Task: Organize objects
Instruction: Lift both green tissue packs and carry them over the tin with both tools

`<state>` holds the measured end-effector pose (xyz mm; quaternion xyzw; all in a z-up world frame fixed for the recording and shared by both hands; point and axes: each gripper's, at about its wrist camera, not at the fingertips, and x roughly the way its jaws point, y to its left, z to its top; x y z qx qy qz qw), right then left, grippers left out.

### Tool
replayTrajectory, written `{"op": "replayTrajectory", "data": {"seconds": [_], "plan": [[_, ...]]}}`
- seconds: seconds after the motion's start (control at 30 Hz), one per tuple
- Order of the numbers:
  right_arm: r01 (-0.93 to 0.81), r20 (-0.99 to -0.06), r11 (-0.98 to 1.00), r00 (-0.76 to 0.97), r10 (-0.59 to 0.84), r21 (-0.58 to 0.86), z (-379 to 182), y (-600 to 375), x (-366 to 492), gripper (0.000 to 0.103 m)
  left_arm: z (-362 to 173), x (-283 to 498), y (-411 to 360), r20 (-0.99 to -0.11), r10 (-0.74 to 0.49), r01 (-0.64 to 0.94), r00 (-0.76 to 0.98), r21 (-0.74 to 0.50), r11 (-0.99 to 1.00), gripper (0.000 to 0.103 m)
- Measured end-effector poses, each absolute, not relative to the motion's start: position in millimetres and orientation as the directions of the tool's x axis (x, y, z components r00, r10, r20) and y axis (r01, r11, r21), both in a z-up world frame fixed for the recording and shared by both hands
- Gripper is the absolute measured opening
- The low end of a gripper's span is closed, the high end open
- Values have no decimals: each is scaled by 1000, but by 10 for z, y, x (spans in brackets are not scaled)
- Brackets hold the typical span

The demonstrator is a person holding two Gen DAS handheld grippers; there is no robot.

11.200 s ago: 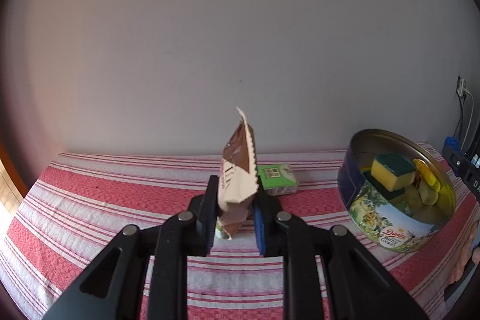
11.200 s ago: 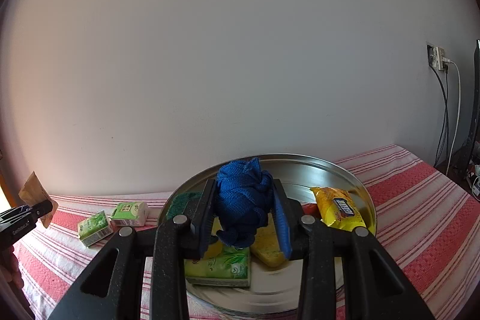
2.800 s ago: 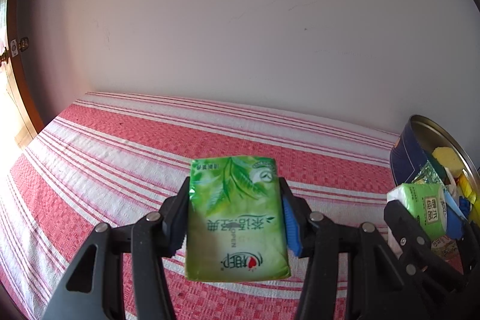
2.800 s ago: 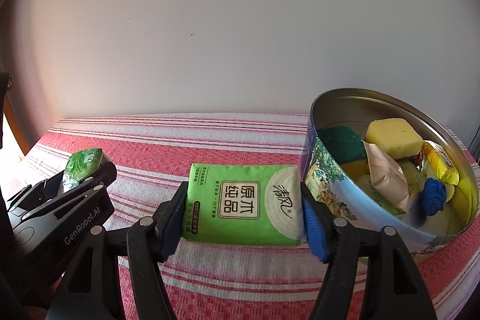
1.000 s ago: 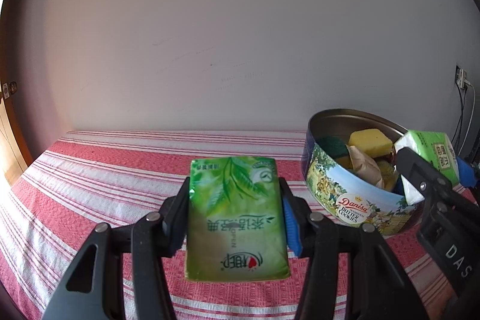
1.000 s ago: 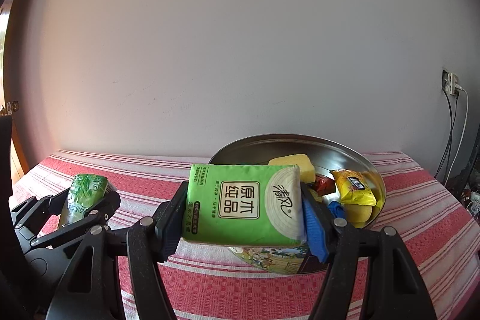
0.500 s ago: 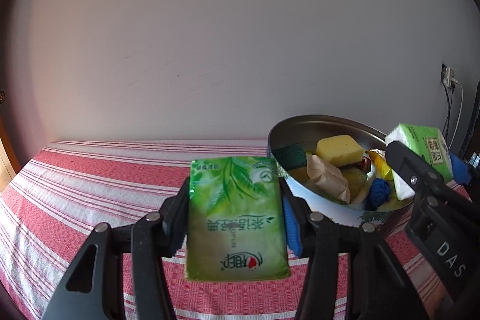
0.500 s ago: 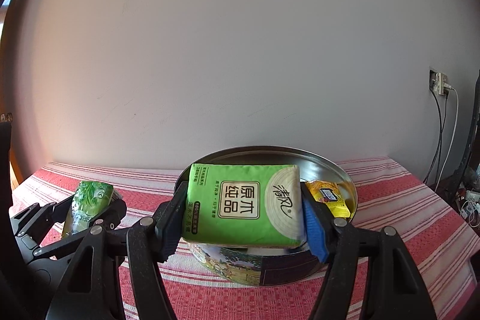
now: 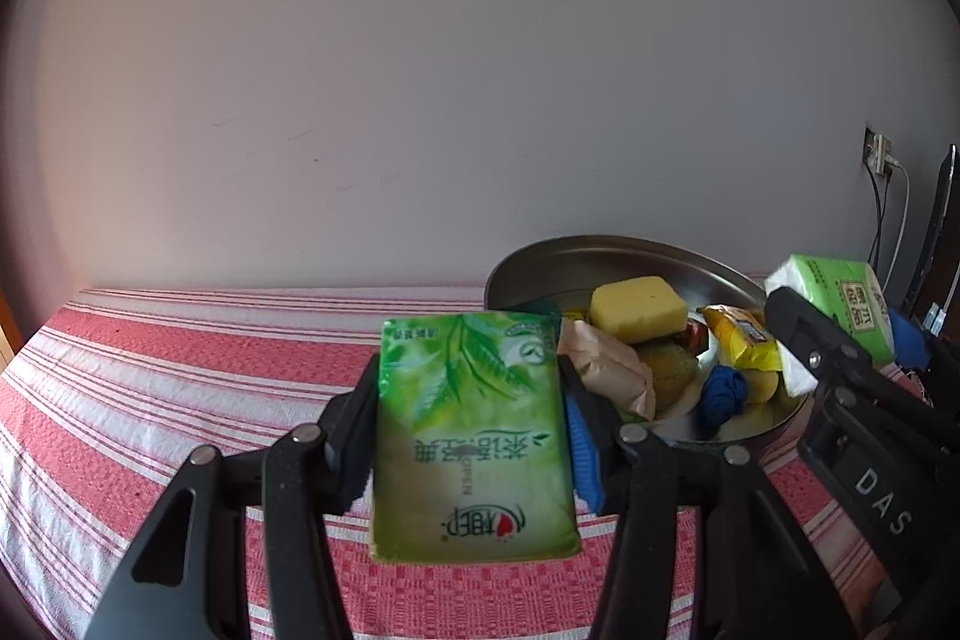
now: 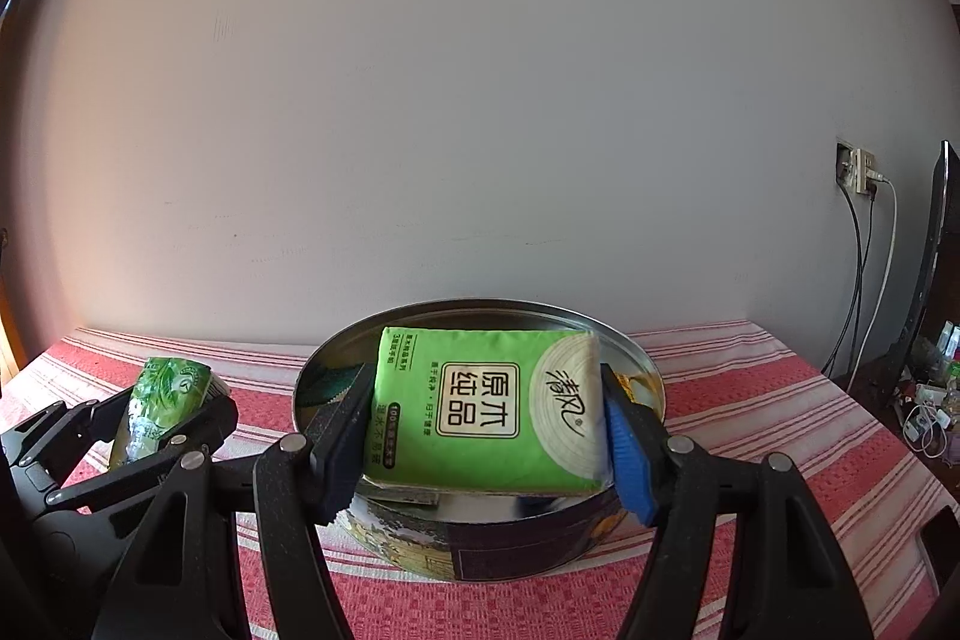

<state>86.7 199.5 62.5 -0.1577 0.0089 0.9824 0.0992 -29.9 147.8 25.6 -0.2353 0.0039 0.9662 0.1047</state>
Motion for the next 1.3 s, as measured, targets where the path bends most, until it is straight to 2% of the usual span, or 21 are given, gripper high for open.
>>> {"op": "replayTrajectory", "data": {"seconds": [0.43, 1.3], "plan": [[-263, -311, -965, -916, 255, -18, 650, 2168, 886, 70, 287, -236, 1851, -441, 276, -288, -854, -41, -957, 52], [-365, -328, -931, -882, 338, 22, 662, 2588, 799, 70, 350, -499, 2283, -446, 314, -322, -839, -59, -945, 52]]}}
